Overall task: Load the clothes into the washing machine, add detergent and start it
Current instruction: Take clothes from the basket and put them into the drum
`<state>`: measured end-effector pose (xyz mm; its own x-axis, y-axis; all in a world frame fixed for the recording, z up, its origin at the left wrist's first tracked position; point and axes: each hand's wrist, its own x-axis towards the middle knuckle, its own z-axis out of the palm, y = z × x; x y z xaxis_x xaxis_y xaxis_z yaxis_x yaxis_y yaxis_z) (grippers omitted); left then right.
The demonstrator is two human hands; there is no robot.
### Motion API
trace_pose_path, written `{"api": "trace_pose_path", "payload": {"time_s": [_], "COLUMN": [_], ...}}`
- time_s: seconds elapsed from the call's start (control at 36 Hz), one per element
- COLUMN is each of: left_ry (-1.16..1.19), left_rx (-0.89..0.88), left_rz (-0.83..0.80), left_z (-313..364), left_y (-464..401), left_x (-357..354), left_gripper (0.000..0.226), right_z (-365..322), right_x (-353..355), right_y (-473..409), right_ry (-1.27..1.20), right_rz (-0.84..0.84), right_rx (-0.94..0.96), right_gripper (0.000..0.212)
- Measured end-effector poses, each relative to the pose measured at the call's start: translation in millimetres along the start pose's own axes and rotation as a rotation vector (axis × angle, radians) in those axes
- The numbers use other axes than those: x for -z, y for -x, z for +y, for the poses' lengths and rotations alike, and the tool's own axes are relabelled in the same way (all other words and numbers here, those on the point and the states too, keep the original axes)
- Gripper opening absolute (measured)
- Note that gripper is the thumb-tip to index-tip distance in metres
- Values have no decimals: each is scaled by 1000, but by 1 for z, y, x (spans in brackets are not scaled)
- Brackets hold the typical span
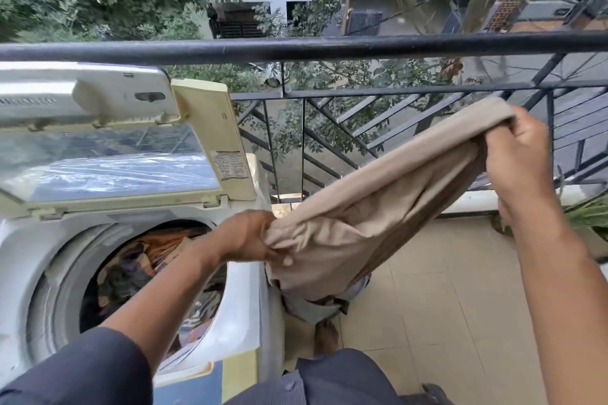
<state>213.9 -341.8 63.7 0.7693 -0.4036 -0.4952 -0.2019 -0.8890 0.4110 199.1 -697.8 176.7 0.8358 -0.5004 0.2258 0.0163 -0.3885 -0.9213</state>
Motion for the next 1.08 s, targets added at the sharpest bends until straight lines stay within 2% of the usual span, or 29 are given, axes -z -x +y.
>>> {"api": "trace_pose_path", "payload": {"time_s": [0.06, 0.11, 0.14, 0.17, 0.22, 0.25, 0.31, 0.36, 0.42, 0.58, 0.64, 0.69, 0.78, 0.81, 0.83, 0.89, 0.92, 1.0, 1.08], "left_ry": [281, 568, 646, 681, 708, 720, 696, 578, 447, 407, 429, 481, 641, 691, 688, 569, 499, 394, 537], "left_rx": [-8, -57, -85, -119, -188, -241, -350, -435, -458, -460, -409, -353, -329, -340, -350, -379, -394, -370, -344], "left_rz": [47, 62, 107, 168, 337, 416, 527, 618, 729, 963, 988, 972, 781, 688, 611, 517, 495, 562, 584], "left_z": [-2, 2, 5, 10, 21, 26, 38, 44, 51, 55, 55, 58, 72, 76, 81, 89, 92, 97, 87], "left_y": [7, 18, 22, 28, 35, 37, 40, 40, 39, 38, 35, 33, 34, 34, 34, 30, 25, 15, 14], "left_x": [15, 34, 44, 54, 72, 81, 97, 107, 115, 123, 116, 102, 77, 71, 65, 54, 48, 43, 50], "left_gripper": [50, 59, 63, 58, 28, 21, 25, 25, 25, 26, 32, 35, 32, 43, 63, 97, 95, 35, 17], "right_z": [9, 20, 23, 26, 24, 24, 23, 22, 19, 18, 15, 7, -14, -21, -28, -43, -50, -63, -53], "right_x": [6, 13, 16, 17, 17, 16, 14, 11, 9, -5, -15, -25, -42, -49, -55, -70, -78, -95, -94], "right_y": [-5, -11, -12, -13, -9, -7, -4, -3, -2, -1, 1, 7, 19, 23, 28, 40, 47, 65, 68], "right_ry": [113, 245, 297, 335, 381, 401, 433, 477, 507, 320, 174, 23, -170, -211, -242, -288, -309, -264, -168], "right_rz": [7, -8, -15, -14, -8, 3, 7, -14, -26, -45, -81, -129, -223, -261, -305, -393, -441, -567, -539], "right_rx": [-36, -94, -119, -139, -136, -125, -98, -108, -131, -189, -219, -230, -239, -227, -210, -150, -109, 41, 119], "right_gripper": [28, 30, 34, 37, 38, 38, 40, 38, 35, 44, 44, 32, 29, 28, 29, 31, 26, 24, 30]}}
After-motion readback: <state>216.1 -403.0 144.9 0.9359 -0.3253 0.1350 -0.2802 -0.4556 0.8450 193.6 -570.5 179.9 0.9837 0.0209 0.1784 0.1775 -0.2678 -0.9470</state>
